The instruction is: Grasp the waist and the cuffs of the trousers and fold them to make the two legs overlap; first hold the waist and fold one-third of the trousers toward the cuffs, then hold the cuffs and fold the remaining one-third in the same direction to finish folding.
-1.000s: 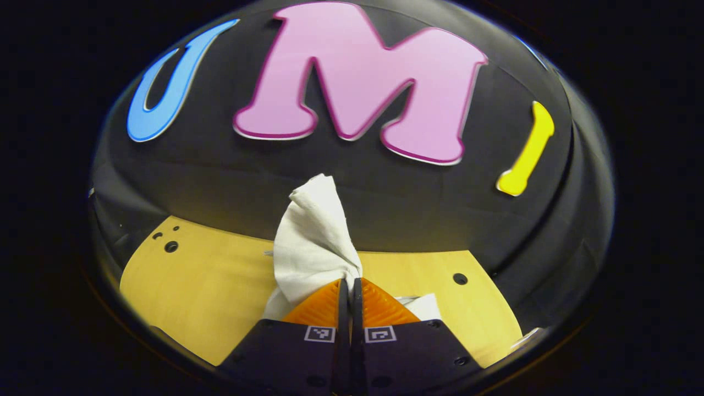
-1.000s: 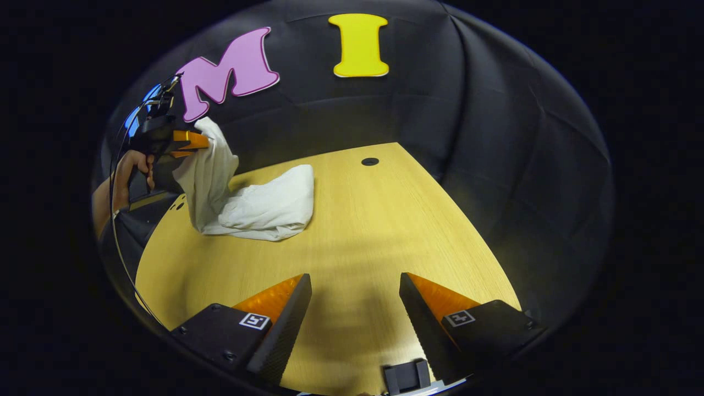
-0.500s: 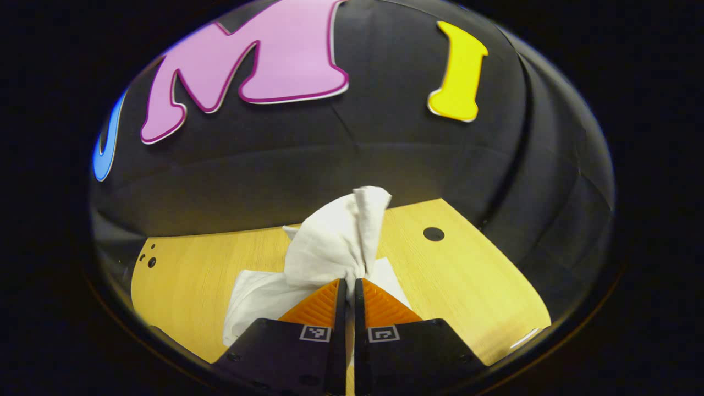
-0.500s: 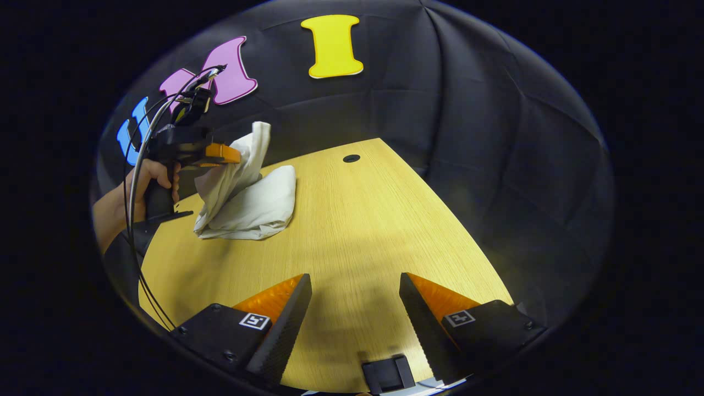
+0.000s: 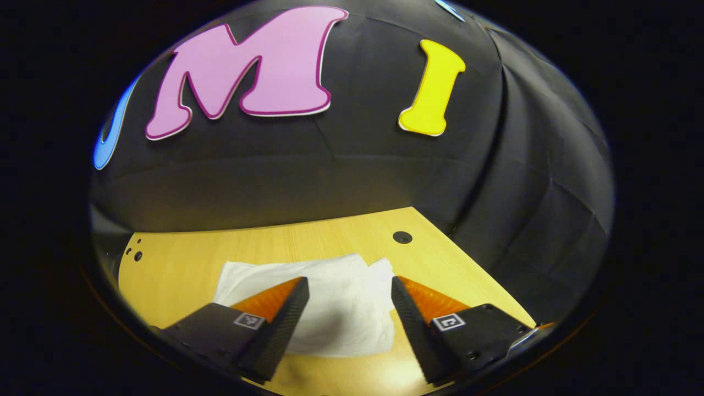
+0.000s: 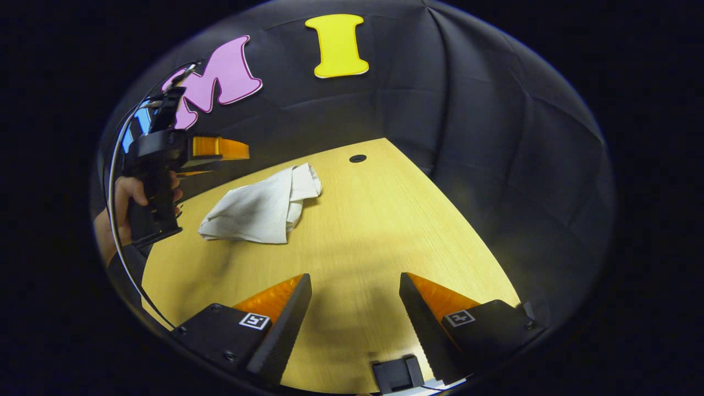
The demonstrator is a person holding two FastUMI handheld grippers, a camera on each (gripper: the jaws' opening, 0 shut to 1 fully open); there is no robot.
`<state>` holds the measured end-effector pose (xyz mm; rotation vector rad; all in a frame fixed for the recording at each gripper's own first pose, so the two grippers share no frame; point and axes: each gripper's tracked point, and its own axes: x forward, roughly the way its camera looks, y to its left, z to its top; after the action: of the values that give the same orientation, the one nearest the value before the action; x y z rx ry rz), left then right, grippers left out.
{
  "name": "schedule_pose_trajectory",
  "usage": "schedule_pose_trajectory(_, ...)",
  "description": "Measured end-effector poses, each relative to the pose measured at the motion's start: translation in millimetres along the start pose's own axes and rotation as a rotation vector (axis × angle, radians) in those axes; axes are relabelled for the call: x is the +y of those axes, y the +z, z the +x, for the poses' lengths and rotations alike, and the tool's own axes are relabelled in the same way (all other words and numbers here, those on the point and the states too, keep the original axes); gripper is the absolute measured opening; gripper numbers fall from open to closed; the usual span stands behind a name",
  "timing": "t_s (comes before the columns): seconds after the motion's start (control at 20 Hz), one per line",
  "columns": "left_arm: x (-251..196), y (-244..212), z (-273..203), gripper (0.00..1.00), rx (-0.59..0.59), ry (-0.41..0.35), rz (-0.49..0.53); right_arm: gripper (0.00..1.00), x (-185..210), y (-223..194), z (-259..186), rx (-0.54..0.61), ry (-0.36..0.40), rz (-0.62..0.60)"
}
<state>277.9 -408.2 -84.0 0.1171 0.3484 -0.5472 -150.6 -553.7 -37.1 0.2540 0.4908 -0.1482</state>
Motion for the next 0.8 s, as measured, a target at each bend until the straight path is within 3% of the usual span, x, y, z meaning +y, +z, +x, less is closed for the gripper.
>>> schedule_pose_trajectory(0.05, 12, -1, -13, 0.98, -0.007, 0.028, 0.008, 0.98, 6, 1, 0, -0.001, 0.006, 0.001)
schedule_pose_trajectory(0.1, 24, 0, -27, 0.99, -0.022, 0.057, 0.019, 0.98, 12, 2, -3, -0.006, 0.011, -0.002)
schedule_pose_trajectory(0.45, 103, -21, -168, 0.99, -0.097, 0.191, -0.035, 0.98, 50, 31, -26, -0.111, 0.018, -0.102)
schedule_pose_trajectory(0.8, 145, -58, -327, 0.99, -0.236, 0.310, 0.004, 0.98, 79, 78, -103, -0.307, -0.006, -0.146)
